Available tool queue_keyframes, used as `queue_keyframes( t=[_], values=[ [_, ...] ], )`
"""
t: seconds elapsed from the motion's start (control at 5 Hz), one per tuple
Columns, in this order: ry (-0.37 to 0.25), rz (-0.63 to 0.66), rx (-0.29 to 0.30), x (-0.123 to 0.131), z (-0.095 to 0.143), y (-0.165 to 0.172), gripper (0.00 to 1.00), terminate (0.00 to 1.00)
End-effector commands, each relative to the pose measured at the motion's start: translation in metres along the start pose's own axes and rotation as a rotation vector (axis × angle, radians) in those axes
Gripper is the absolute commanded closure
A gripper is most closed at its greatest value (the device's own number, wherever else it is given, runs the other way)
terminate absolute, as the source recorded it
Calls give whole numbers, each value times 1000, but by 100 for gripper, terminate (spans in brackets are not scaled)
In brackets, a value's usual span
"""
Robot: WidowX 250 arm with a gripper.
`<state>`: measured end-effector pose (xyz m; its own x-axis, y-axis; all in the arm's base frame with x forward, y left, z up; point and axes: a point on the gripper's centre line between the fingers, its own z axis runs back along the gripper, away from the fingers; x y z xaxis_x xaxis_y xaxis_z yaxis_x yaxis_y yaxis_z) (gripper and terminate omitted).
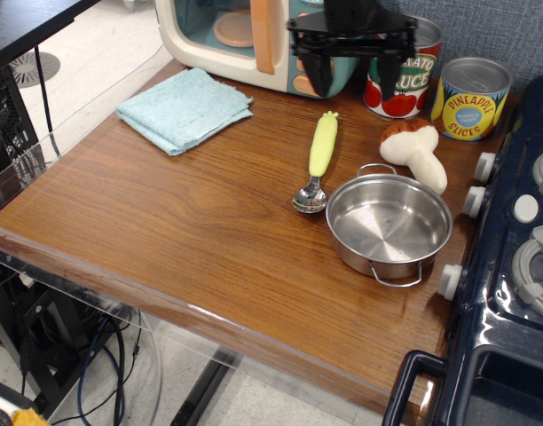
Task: Put the mushroom on top of the napkin.
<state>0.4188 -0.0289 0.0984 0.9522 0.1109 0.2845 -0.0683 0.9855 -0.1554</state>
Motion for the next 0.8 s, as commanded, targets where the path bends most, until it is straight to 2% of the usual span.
queue_keyframes(
  t=[0.0,0.6],
  values=[
    [-48,-143,-43,13,-4,-36,0,0],
    [53,-179,10,16,-56,-34,0,0]
  ],
)
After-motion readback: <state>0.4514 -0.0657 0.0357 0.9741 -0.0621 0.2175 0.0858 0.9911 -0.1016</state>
